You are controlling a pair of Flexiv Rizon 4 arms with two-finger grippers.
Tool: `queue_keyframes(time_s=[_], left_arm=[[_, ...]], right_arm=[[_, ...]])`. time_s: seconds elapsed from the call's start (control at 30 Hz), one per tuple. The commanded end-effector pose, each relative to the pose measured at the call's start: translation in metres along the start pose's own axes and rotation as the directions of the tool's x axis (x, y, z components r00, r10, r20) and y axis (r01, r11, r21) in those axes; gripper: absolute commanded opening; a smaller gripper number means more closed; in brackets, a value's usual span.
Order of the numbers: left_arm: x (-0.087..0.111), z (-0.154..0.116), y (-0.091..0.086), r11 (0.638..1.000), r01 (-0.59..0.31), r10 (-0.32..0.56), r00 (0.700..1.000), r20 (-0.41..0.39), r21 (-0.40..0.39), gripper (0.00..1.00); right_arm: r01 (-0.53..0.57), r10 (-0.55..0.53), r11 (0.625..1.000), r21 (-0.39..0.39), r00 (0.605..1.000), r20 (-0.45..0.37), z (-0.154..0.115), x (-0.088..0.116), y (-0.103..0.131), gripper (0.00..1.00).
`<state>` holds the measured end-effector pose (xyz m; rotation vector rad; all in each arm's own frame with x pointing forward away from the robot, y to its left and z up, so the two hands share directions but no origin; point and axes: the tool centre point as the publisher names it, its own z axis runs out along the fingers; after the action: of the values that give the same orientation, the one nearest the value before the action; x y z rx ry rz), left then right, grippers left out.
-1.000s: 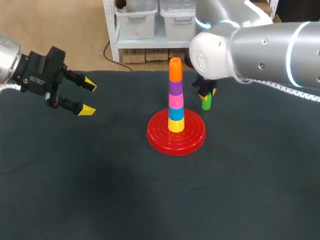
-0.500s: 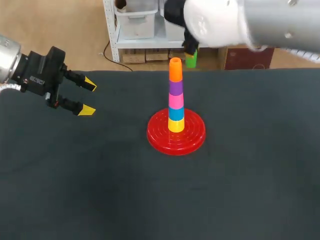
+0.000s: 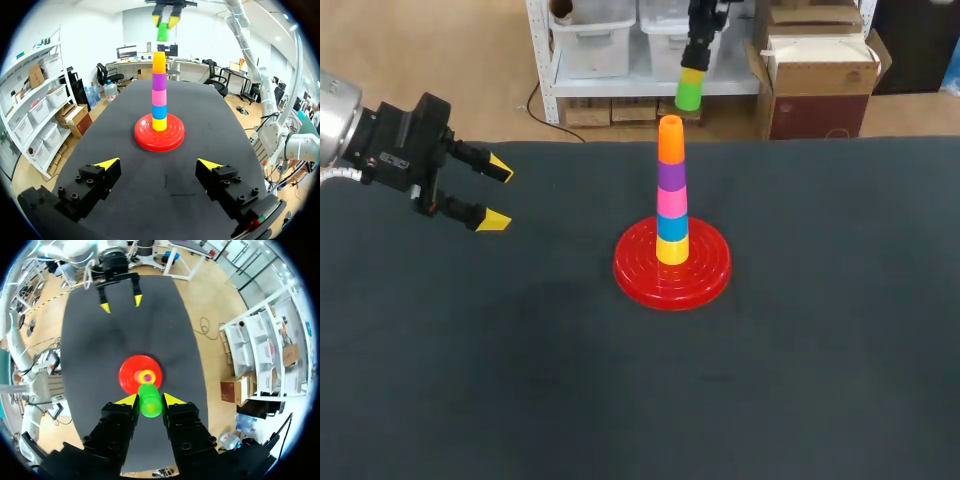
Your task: Pick up and stack the cylinders on the red base in this order: pink,purple,orange,green
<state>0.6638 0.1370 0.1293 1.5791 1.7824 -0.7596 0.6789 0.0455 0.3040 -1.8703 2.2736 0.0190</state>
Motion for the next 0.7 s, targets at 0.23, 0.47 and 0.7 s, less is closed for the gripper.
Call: queue_keyframes(time_s=[0.23, 0.47, 0.7], left_arm=[[0.001, 0.0, -0.001, 1.0, -0.002, 0.002, 1.0, 0.002, -0.004, 1.0], [0.001, 0.0, -0.001, 1.0, -0.002, 0.002, 1.0, 0.002, -0.004, 1.0], [0.001, 0.0, -0.001, 1.0, -0.002, 0.002, 1.0, 0.002, -0.004, 1.0]], right_arm=[[0.033, -0.041, 0.995, -0.094, 0.996, -0.079, 0.01, -0.016, -0.008, 0.0], [0.062, -0.075, 0.989, -0.137, 0.993, -0.088, 0.032, -0.026, -0.006, 0.0], [0.069, -0.086, 0.985, -0.157, 0.99, -0.11, 0.042, -0.028, -0.002, 0.0]])
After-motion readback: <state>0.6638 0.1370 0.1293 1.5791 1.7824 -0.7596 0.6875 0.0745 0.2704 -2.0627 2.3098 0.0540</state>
